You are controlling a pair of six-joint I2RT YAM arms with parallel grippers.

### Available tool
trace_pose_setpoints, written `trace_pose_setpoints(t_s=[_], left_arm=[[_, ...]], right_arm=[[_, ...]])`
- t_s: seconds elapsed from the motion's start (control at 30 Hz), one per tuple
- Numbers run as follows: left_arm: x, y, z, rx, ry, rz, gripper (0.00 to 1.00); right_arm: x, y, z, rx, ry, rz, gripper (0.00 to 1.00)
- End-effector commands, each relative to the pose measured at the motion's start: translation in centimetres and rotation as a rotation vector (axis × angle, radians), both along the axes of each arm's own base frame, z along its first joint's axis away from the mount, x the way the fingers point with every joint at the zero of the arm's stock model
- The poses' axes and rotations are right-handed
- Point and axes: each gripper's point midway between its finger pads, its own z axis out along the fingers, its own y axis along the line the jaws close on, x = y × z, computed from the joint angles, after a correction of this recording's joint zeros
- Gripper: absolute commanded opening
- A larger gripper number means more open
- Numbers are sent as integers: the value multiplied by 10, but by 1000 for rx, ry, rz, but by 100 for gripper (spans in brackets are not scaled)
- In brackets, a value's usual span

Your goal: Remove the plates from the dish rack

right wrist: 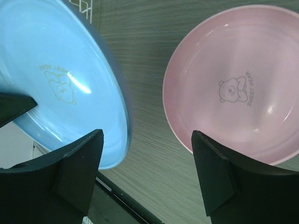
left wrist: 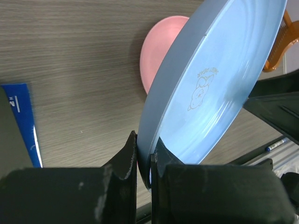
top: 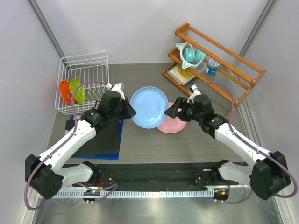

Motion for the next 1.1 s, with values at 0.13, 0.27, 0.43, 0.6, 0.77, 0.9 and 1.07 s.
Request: trace_pose_setpoints(t_s=[0.13, 0.27, 0.43, 0.6, 0.77, 0.9, 1.07], left_arm=[[3, -33, 11, -58, -50, -50, 0], [2, -39, 8, -50, -48, -65, 0], [7, -27, 5, -5, -67, -14, 51], [13, 9, 4, 150, -102, 92, 99], [11, 54, 27, 250, -193, 232, 99], [3, 86, 50, 261, -296, 338, 99], [-12, 117, 76, 217, -435, 423, 100]], right_arm=[[14, 18, 6, -19, -29, 27, 64], [13, 21, -1, -31, -15, 42, 9], [14, 7, 1, -59, -37, -26, 1], [21, -26, -6, -166, -31, -182, 1], [23, -50, -21, -241, 25, -264, 1], [25, -67, -37, -285, 92, -326, 1], [29, -84, -51, -297, 143, -347, 1]])
